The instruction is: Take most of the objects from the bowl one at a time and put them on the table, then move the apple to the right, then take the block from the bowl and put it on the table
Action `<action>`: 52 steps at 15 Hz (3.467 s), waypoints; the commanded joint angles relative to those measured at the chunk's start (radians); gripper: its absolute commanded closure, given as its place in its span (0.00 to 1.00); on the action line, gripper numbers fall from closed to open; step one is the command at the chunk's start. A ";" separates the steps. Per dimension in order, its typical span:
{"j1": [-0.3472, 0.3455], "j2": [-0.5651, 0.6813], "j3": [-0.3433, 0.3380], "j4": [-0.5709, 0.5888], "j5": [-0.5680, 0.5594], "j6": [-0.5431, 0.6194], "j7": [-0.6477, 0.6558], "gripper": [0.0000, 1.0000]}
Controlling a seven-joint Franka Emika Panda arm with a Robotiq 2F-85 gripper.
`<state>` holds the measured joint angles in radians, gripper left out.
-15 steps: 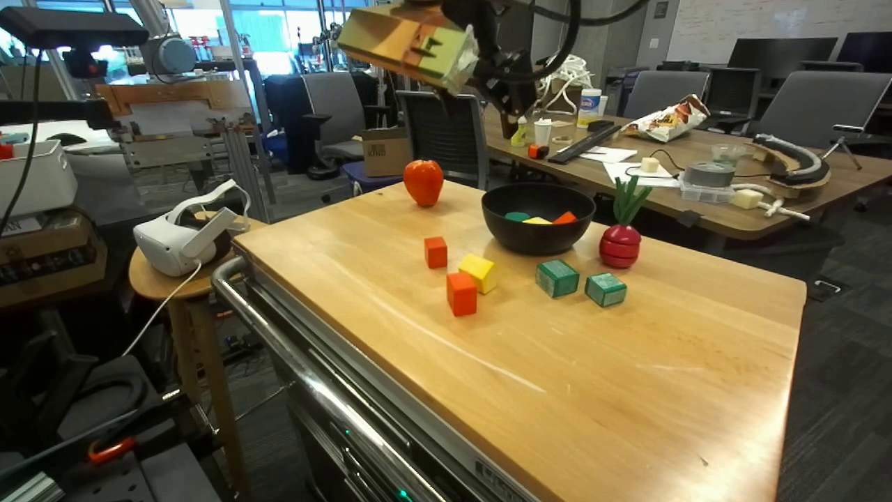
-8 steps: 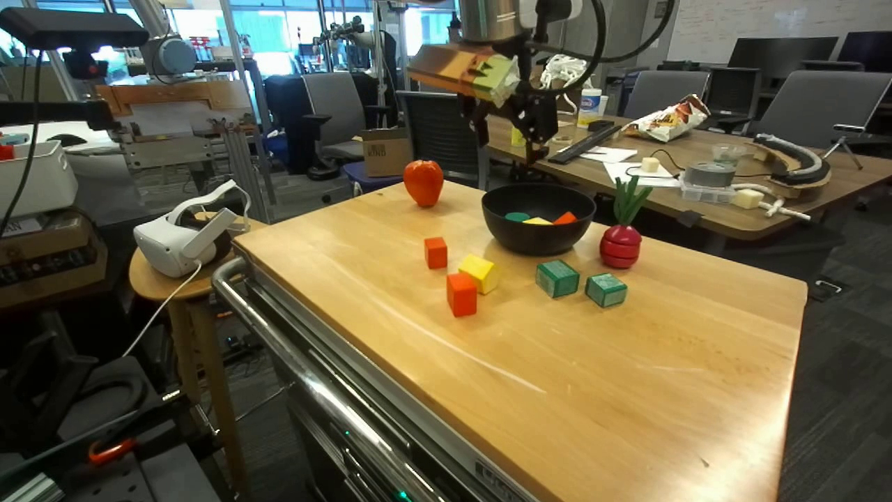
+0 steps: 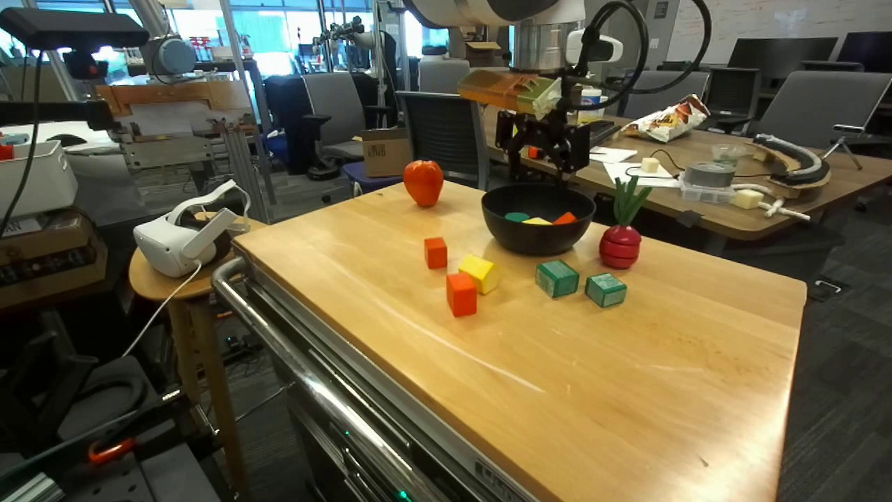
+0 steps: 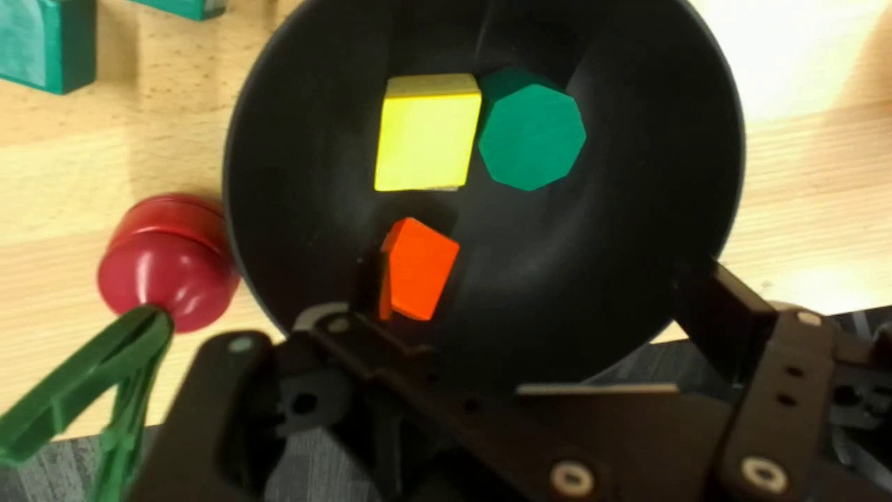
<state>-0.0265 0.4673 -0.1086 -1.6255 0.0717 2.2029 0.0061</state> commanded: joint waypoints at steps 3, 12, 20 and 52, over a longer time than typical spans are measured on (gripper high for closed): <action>-0.009 0.110 0.002 0.168 -0.077 -0.154 0.078 0.00; -0.014 0.196 0.002 0.255 -0.071 -0.278 0.138 0.00; -0.017 0.234 0.008 0.319 -0.060 -0.351 0.167 0.37; 0.020 -0.310 0.154 -0.278 -0.059 -0.230 -0.254 0.85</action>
<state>-0.0231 0.2107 0.0396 -1.7615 0.0271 1.8737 -0.2126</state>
